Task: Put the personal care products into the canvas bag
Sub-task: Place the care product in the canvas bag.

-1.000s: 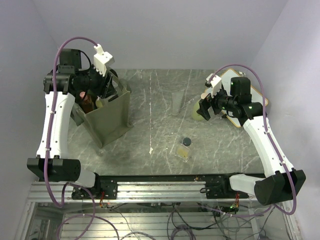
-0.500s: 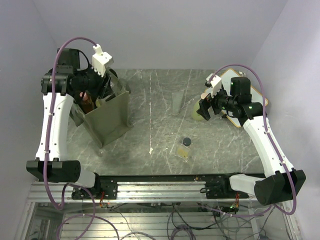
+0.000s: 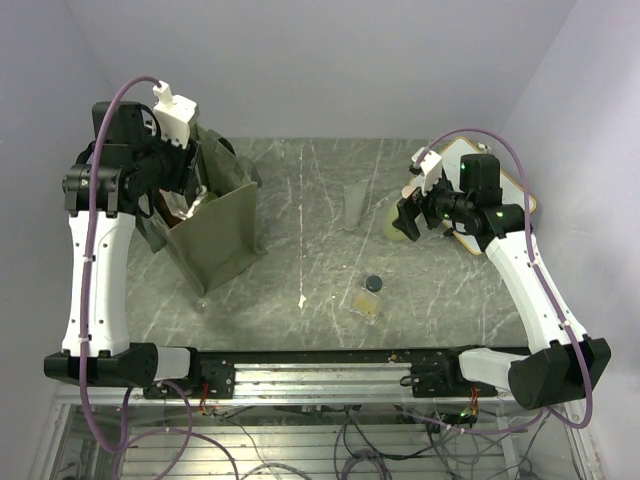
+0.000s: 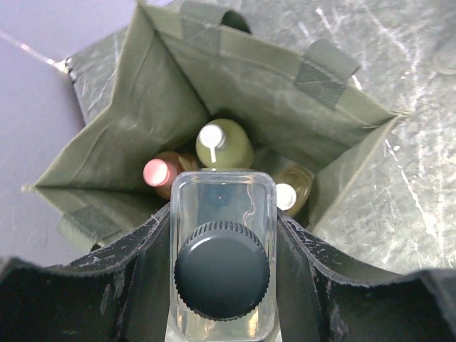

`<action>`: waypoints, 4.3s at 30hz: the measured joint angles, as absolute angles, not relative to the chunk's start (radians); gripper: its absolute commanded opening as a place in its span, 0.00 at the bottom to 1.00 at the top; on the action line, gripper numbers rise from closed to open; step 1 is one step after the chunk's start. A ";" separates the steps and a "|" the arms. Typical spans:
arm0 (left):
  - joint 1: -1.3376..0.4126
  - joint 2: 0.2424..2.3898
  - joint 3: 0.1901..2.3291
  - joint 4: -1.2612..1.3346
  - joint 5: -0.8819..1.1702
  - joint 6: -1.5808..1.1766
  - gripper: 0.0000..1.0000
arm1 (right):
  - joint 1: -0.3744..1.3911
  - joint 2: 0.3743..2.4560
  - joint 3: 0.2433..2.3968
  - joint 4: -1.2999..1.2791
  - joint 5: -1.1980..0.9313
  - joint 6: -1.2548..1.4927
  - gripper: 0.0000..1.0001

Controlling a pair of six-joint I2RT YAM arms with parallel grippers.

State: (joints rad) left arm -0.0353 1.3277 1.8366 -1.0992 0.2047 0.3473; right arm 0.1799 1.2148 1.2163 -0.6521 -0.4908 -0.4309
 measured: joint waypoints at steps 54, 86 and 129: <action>-0.052 1.374 1.334 -0.669 -0.157 -0.188 0.07 | 0.192 1.214 1.216 -0.652 -0.490 -0.431 1.00; -0.097 1.465 1.193 -0.551 -0.140 -0.213 0.30 | 0.210 1.214 1.216 -0.652 -0.479 -0.439 1.00; -0.100 1.449 1.163 -0.464 -0.096 -0.198 0.84 | 0.225 1.223 1.216 -0.653 -0.470 -0.446 1.00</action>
State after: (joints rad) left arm -0.1001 1.4490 1.1629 -0.4641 -0.0963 -0.1978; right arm 0.2253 1.2228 1.2163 -0.6525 -0.4698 -0.4461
